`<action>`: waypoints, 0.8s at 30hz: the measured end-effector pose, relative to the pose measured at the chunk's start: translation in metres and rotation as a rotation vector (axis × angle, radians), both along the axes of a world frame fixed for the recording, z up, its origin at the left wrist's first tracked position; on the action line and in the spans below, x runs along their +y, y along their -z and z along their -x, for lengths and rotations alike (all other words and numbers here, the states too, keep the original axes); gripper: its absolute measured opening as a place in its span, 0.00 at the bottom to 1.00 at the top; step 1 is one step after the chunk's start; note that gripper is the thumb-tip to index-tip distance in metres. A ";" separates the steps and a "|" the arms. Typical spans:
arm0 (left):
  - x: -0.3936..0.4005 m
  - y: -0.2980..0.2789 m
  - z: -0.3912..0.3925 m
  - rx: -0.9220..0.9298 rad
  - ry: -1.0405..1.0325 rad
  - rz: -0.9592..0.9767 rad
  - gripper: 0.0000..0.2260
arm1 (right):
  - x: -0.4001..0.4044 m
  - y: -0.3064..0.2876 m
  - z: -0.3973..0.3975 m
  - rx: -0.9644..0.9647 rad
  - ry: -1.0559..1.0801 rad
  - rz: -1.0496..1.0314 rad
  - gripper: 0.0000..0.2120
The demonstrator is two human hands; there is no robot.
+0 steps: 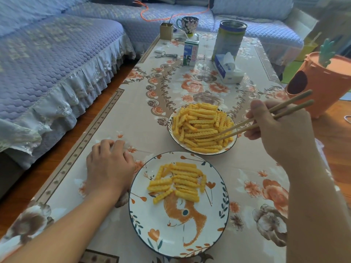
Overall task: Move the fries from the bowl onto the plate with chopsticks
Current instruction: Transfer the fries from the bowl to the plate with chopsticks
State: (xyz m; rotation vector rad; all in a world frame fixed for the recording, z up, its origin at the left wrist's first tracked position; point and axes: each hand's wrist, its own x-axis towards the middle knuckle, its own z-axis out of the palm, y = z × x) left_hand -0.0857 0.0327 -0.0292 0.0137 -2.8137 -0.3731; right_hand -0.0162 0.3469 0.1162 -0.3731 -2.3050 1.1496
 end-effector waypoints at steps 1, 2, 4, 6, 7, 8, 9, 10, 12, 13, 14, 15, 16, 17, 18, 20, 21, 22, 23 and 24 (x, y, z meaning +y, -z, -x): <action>0.000 0.000 0.000 0.003 -0.005 -0.010 0.13 | 0.001 -0.001 -0.001 -0.006 0.000 -0.008 0.15; 0.001 0.001 0.000 0.005 -0.008 -0.016 0.13 | 0.002 -0.002 -0.002 -0.011 -0.001 -0.012 0.15; 0.001 0.001 0.000 0.004 -0.010 -0.020 0.13 | 0.003 -0.002 -0.003 -0.023 -0.013 -0.036 0.14; 0.001 0.001 0.000 0.000 -0.009 -0.018 0.13 | 0.002 0.000 -0.002 -0.034 -0.027 -0.048 0.13; 0.001 0.001 0.000 0.000 -0.011 -0.018 0.13 | 0.001 0.000 -0.001 -0.037 -0.031 -0.044 0.13; 0.001 0.001 0.000 0.002 -0.012 -0.019 0.13 | 0.000 0.000 -0.001 -0.037 -0.034 -0.036 0.13; 0.001 0.001 0.000 0.003 -0.013 -0.021 0.13 | 0.000 0.000 -0.001 -0.029 -0.033 -0.023 0.14; 0.001 0.000 0.000 0.004 -0.014 -0.024 0.13 | -0.001 -0.002 -0.002 -0.007 -0.032 0.004 0.14; 0.001 0.000 0.000 0.000 -0.011 -0.024 0.13 | -0.001 -0.007 -0.005 0.038 -0.026 0.072 0.15; 0.002 0.000 0.000 -0.001 -0.009 -0.021 0.13 | -0.001 -0.012 -0.008 0.044 -0.028 0.097 0.16; 0.002 0.000 0.000 -0.001 -0.008 -0.017 0.13 | -0.001 -0.017 -0.011 0.040 -0.038 0.121 0.18; 0.001 -0.001 0.000 -0.001 -0.007 -0.014 0.13 | -0.002 -0.021 -0.014 0.030 -0.058 0.146 0.19; 0.001 -0.001 0.000 -0.005 -0.007 -0.010 0.14 | -0.003 -0.026 -0.017 0.010 -0.087 0.179 0.19; 0.001 -0.001 0.000 -0.007 -0.007 -0.007 0.14 | -0.004 -0.030 -0.020 -0.019 -0.125 0.216 0.20; 0.001 -0.001 -0.001 -0.006 -0.007 -0.006 0.14 | -0.006 -0.034 -0.023 -0.053 -0.166 0.257 0.20; 0.001 -0.002 -0.001 -0.004 -0.008 -0.008 0.14 | -0.011 -0.040 -0.027 -0.143 -0.242 0.333 0.21; 0.001 -0.001 -0.001 -0.004 -0.008 -0.009 0.14 | -0.015 -0.041 -0.029 -0.201 -0.277 0.359 0.21; 0.001 -0.001 -0.001 -0.005 -0.008 -0.008 0.14 | -0.020 -0.043 -0.030 -0.263 -0.310 0.371 0.22; 0.001 -0.001 -0.001 -0.005 -0.007 -0.007 0.14 | -0.025 -0.043 -0.030 -0.319 -0.340 0.366 0.21; 0.001 -0.001 -0.001 -0.005 -0.008 -0.004 0.14 | -0.030 -0.042 -0.030 -0.365 -0.364 0.353 0.22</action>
